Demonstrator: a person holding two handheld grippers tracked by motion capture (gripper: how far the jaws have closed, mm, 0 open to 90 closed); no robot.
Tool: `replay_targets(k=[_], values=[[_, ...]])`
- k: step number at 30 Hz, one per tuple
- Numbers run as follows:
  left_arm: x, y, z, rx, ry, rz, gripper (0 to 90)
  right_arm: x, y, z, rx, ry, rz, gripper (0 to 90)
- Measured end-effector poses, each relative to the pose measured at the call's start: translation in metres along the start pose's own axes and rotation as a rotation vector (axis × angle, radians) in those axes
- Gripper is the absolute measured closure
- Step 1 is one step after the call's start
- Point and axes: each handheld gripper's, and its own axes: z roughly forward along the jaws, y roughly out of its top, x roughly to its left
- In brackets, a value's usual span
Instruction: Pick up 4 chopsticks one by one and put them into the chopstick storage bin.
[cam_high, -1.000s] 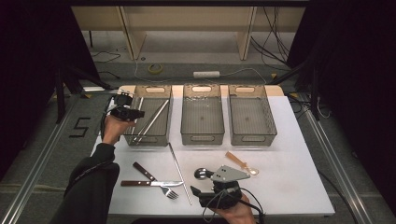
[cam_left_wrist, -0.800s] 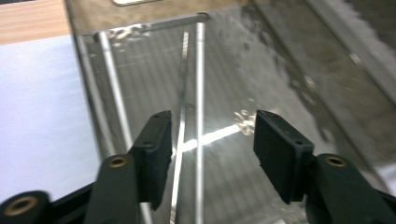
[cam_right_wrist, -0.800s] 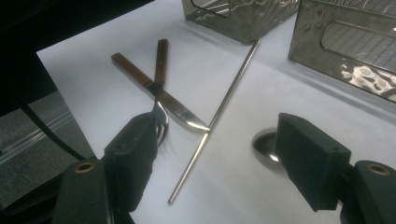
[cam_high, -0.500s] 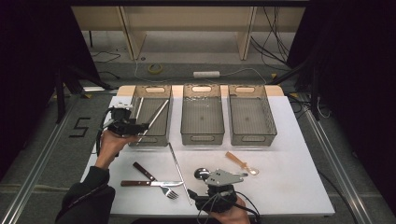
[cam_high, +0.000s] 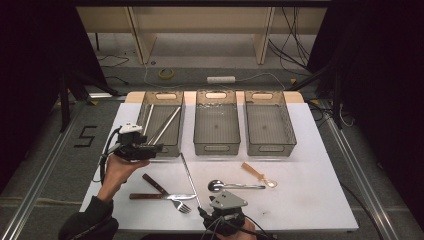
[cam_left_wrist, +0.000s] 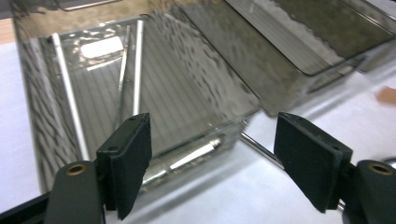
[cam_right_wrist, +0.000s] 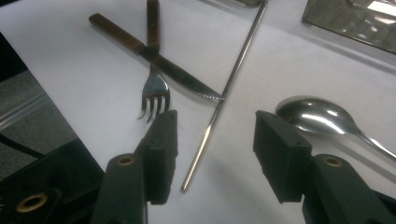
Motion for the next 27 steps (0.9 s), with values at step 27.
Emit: replay_targets(k=[27], values=[[-0.03,-0.043,-0.019,-0.042,-0.069,0.035,23.7,0.012,-0.011,0.02,0.08,-0.033,-0.019,75.0]])
